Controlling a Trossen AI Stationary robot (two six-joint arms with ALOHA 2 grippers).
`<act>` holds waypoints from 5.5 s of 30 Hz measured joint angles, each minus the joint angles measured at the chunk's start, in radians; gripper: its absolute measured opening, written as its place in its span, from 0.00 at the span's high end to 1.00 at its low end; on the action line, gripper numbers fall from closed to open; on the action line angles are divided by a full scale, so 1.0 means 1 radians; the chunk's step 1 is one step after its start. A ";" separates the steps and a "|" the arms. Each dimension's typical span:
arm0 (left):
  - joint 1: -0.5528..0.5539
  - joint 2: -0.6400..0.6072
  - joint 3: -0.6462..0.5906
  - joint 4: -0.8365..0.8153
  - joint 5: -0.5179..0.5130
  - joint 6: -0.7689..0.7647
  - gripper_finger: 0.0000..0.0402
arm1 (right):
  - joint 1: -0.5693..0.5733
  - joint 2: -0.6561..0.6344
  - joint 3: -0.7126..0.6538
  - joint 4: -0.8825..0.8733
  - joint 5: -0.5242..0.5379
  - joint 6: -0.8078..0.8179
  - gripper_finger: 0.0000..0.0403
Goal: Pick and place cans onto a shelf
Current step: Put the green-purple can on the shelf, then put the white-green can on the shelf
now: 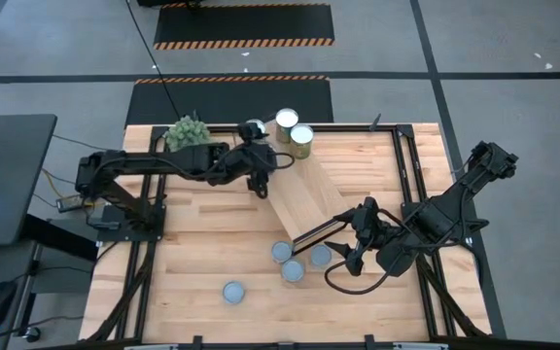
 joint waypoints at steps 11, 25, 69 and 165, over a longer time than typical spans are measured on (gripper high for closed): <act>0.001 0.018 0.000 0.024 -0.079 0.026 0.03 | 0.000 0.000 0.000 0.014 0.000 -0.013 0.14; -0.172 0.016 0.119 0.025 0.138 -0.382 0.06 | 0.000 0.000 0.000 0.046 -0.113 -0.096 0.14; -0.726 0.005 -0.099 -0.215 -0.047 -1.102 0.55 | 0.212 0.216 -0.329 0.097 -0.129 0.423 0.12; -0.307 -0.642 -0.657 0.490 0.163 -0.889 0.52 | -0.242 -0.375 -0.539 0.761 -0.352 -0.112 0.28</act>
